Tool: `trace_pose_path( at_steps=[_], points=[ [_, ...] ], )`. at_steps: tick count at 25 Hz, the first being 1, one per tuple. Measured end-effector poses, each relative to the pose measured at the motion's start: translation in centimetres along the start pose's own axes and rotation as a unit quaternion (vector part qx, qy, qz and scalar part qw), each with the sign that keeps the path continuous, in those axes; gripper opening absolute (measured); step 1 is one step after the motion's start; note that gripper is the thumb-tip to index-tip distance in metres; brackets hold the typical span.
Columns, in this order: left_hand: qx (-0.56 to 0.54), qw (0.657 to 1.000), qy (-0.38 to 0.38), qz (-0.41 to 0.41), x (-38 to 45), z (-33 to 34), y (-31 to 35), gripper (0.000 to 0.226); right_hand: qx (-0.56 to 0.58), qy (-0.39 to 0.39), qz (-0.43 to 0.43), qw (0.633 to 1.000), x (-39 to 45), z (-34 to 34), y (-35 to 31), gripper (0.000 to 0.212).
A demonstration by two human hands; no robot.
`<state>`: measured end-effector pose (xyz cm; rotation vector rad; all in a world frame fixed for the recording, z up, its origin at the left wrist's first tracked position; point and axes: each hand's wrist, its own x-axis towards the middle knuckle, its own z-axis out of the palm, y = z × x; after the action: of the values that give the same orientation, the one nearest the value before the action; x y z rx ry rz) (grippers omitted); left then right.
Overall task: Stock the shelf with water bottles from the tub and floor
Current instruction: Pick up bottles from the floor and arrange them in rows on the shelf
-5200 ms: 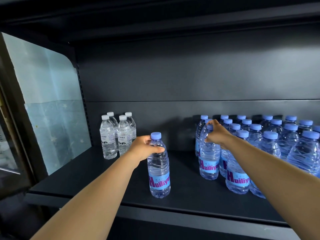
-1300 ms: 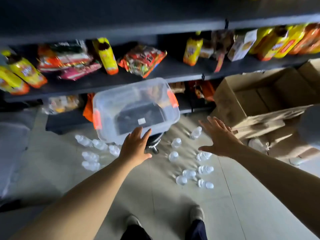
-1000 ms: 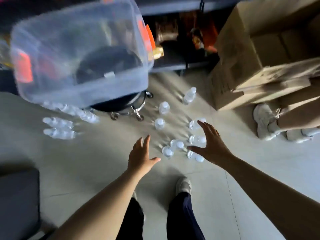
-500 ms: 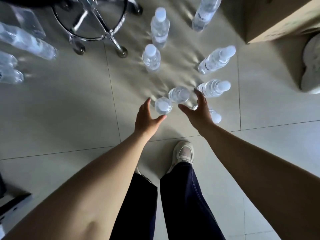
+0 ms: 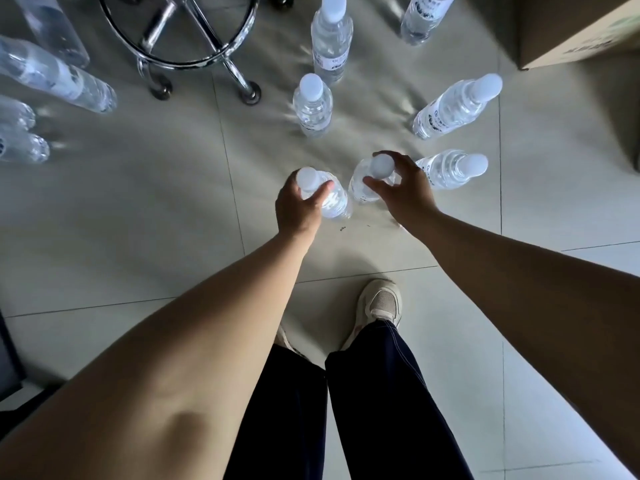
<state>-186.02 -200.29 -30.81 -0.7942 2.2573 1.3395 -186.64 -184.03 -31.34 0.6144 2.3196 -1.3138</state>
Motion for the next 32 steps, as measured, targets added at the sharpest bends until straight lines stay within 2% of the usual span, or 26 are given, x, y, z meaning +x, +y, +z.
trace_pose_path(
  at_steps=[4, 6, 9, 11, 14, 17, 19, 22, 23, 26, 30, 32],
  points=[
    [-0.054, 0.997, 0.047, -0.003, -3.8, -4.7, 4.1, 0.051, 0.071, 0.019, -0.001, 0.997, -4.8, -3.0, -5.6, 0.037],
    [-0.055, 0.997, 0.046, 0.020, -5.9, -8.2, 7.9, 0.048, 0.060, -0.005, -0.021, 0.998, -7.4, -5.8, -10.4, 0.035],
    [-0.046, 0.997, 0.010, 0.060, -8.7, -14.0, 15.1, 0.037, 0.006, -0.078, -0.069, 0.995, -10.7, -10.6, -18.7, 0.033],
    [-0.044, 0.993, -0.006, 0.107, -10.8, -18.6, 21.0, 0.036, -0.018, -0.100, -0.117, 0.988, -12.9, -14.1, -25.4, 0.033],
    [-0.048, 0.979, -0.034, 0.194, -14.8, -25.7, 30.0, 0.027, -0.025, -0.095, -0.170, 0.981, -16.7, -18.4, -35.7, 0.034],
    [-0.054, 0.968, -0.030, 0.243, -19.1, -32.8, 37.9, 0.026, -0.021, -0.080, -0.227, 0.970, -21.4, -22.0, -45.6, 0.030],
    [-0.057, 0.962, -0.020, 0.266, -21.6, -37.8, 42.9, 0.026, -0.017, -0.080, -0.264, 0.961, -24.7, -24.4, -52.2, 0.023],
    [-0.069, 0.951, 0.012, 0.300, -26.2, -46.3, 50.6, 0.045, -0.026, -0.049, -0.321, 0.945, -30.2, -28.0, -62.8, 0.012],
    [-0.072, 0.947, 0.023, 0.312, -27.9, -49.2, 53.0, 0.043, -0.023, -0.040, -0.337, 0.940, -32.1, -29.0, -66.3, 0.011],
    [-0.081, 0.930, 0.050, 0.356, -33.2, -57.5, 59.1, 0.031, -0.008, -0.022, -0.382, 0.924, -37.7, -30.8, -75.6, 0.014],
    [-0.148, 0.905, 0.101, 0.387, -40.2, -67.5, 64.0, 0.038, 0.007, -0.012, -0.424, 0.905, -44.6, -30.6, -86.3, 0.027],
    [-0.186, 0.891, 0.121, 0.395, -42.0, -71.8, 65.4, 0.038, 0.040, -0.020, -0.444, 0.895, -46.7, -29.6, -90.6, 0.021]
  ],
)
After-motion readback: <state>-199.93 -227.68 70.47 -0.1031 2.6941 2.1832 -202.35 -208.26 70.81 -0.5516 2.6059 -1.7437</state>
